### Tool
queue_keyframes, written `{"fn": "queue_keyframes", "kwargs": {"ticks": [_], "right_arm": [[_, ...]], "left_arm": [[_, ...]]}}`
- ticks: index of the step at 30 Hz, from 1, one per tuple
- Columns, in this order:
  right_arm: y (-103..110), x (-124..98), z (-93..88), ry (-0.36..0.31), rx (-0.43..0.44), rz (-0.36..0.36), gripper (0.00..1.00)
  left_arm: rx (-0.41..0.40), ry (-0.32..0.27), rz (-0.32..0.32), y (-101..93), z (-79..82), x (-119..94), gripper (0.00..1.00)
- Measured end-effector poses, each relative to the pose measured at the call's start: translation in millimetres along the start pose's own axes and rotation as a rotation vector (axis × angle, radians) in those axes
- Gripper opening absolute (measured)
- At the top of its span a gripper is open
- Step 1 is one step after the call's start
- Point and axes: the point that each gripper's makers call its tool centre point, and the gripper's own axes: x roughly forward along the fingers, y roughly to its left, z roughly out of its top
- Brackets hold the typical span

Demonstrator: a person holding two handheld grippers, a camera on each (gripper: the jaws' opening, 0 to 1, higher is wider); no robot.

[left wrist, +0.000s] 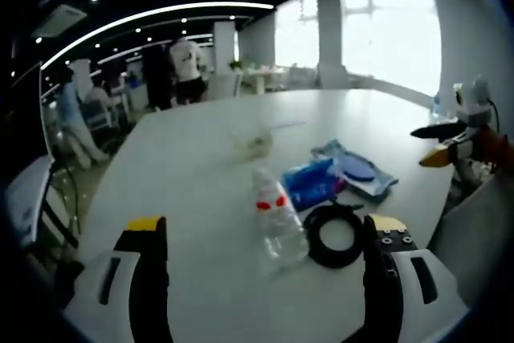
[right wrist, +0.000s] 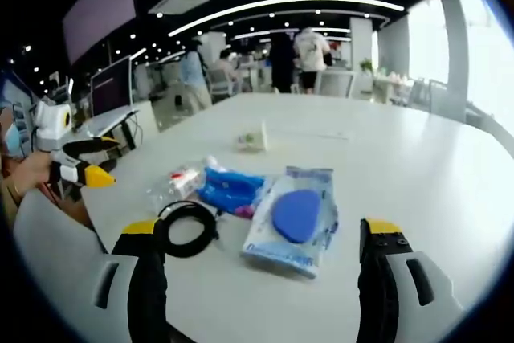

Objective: Arrange the tabletop items into an orderly group along one side of the table until the central work area is clear of visible clutter.

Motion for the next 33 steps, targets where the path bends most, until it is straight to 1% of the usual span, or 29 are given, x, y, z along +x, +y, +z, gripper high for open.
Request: {"fn": "queue_keyframes", "kwargs": {"ticks": [4, 8, 33], "right_arm": [[0.3, -0.3, -1.6, 0.007, 0.002, 0.001, 1.0], [1.5, -0.2, -0.8, 0.001, 0.004, 0.005, 1.0], [3.0, 1.3, -3.2, 0.014, -0.003, 0.009, 1.0]], "left_arm": [[0.002, 0.015, -0.004, -1.2, -2.4, 0.3, 0.99], [0.001, 0.005, -0.004, -1.8, -1.2, -0.6, 0.99], [-0.002, 0.027, -0.006, -0.8, -4.9, 0.7, 0.97]]}}
